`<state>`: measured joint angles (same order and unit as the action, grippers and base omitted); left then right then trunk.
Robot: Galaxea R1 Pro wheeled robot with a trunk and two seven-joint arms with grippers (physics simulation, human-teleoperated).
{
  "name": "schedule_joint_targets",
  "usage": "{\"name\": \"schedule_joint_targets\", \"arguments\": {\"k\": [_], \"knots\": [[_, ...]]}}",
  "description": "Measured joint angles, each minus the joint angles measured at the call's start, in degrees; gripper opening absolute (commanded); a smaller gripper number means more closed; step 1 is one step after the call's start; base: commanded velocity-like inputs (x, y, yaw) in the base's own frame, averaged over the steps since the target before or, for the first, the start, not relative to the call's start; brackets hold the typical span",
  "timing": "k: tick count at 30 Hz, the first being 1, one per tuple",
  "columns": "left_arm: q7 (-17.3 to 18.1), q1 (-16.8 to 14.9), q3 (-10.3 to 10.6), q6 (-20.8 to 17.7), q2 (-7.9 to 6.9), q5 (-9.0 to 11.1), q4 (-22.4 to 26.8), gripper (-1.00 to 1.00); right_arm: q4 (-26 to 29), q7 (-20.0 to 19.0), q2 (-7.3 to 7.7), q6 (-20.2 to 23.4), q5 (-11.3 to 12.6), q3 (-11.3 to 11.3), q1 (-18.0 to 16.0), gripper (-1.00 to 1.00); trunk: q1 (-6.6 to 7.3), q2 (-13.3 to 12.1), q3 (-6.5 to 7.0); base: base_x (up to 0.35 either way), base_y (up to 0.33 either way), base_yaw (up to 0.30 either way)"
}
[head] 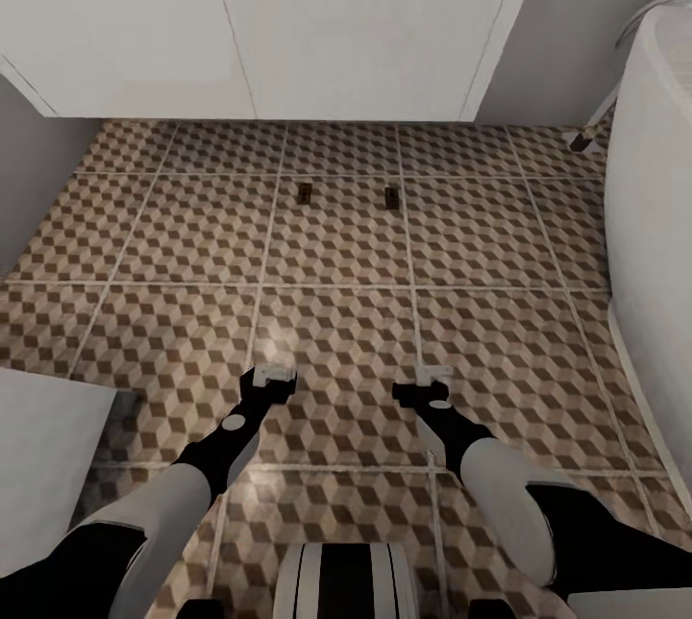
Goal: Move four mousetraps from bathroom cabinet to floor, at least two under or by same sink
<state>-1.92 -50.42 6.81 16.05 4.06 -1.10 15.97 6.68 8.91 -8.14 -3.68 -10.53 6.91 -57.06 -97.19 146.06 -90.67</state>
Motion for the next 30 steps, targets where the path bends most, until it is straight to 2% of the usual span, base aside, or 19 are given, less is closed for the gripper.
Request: {"name": "schedule_joint_targets", "arguments": {"k": [21,30], "knots": [[0.1,0.0,0.1,0.0,0.0,0.0,-0.2,1.0,0.1,-0.2,-0.03,-0.3,-0.1,0.0,0.0,1.0,0.0,0.0,0.0,-0.342,0.0,0.0],[-0.1,0.0,0.1,0.3,0.0,0.0,-0.2,1.0,0.1,-0.2,-0.01,-0.3,-0.1,0.0,0.0,1.0,0.03,0.0,0.0,-0.171,0.0,0.0]]}}
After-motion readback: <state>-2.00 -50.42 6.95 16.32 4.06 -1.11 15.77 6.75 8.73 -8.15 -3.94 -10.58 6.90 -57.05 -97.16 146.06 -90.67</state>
